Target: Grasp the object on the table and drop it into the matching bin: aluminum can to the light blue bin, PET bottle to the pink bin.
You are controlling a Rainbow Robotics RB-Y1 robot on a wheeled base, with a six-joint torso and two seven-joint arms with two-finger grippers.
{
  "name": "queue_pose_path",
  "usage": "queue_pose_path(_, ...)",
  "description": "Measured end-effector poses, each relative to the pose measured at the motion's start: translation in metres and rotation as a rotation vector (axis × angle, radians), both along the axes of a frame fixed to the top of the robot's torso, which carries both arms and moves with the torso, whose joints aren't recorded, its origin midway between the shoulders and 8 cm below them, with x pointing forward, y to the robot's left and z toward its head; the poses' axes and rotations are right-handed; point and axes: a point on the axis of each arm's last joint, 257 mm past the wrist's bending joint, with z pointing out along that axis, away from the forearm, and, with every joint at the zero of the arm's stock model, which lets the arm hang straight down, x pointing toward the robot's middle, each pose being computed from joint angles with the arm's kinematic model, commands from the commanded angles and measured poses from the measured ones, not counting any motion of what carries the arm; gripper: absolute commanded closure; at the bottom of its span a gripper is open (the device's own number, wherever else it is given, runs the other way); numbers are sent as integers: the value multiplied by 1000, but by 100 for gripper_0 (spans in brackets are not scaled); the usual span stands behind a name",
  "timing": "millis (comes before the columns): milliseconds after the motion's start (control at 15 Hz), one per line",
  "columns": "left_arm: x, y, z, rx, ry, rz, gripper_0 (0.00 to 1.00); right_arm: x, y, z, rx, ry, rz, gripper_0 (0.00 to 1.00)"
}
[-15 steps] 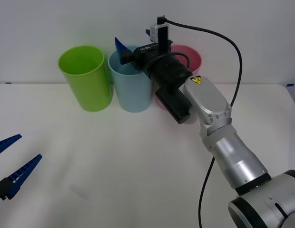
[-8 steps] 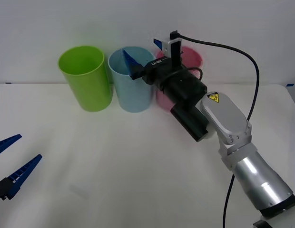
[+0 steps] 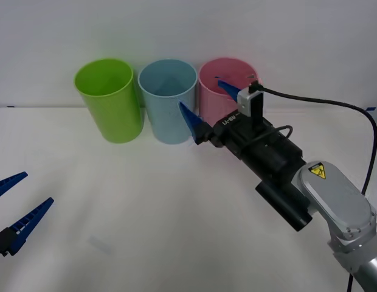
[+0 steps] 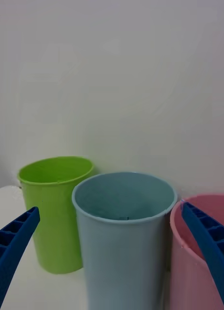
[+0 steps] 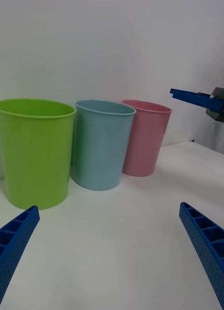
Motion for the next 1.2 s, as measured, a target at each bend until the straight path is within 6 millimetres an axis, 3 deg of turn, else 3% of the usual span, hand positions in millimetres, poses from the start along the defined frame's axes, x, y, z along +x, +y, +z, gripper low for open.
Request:
queue_pose_path(267,0,0,0,0,0,0,0,-40,-29,-26,-29,40,4,0)
queue_pose_path(667,0,0,0,0,0,0,0,-84,-77,-69,-89,110,24,0)
queue_pose_path(1200,0,0,0,0,0,0,0,-130,-129,-95,-149,148,82,0)
